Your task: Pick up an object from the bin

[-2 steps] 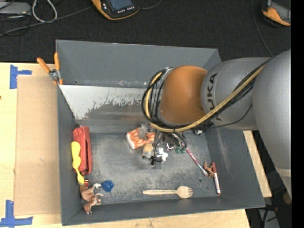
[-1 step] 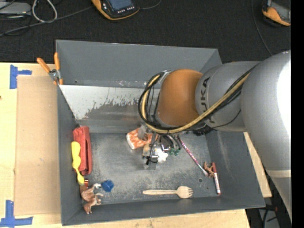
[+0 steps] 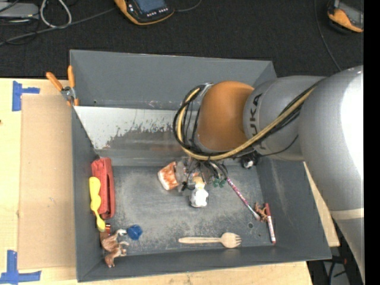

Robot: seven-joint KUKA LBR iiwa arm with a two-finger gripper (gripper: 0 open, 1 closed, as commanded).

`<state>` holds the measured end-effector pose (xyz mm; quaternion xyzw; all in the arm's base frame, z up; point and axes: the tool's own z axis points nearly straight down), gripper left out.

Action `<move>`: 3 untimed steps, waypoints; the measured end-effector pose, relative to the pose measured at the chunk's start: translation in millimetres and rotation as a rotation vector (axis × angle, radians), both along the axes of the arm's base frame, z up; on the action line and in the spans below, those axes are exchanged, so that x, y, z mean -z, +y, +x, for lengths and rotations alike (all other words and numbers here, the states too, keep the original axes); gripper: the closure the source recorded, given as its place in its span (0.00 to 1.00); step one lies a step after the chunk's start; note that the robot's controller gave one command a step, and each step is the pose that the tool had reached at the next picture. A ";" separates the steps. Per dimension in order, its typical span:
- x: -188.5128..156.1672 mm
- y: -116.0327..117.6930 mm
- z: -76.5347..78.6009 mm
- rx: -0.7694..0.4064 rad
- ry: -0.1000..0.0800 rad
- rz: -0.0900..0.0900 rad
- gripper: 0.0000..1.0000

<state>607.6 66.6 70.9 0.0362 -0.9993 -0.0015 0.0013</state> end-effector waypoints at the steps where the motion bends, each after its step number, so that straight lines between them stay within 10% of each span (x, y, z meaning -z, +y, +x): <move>1: -0.1 0.0 0.0 0.000 0.000 0.000 1.00; 3: -91.3 -8.9 -7.0 0.026 0.008 -0.001 1.00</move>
Offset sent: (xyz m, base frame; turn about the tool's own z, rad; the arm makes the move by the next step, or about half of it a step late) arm -0.0018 0.0019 0.1080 0.0166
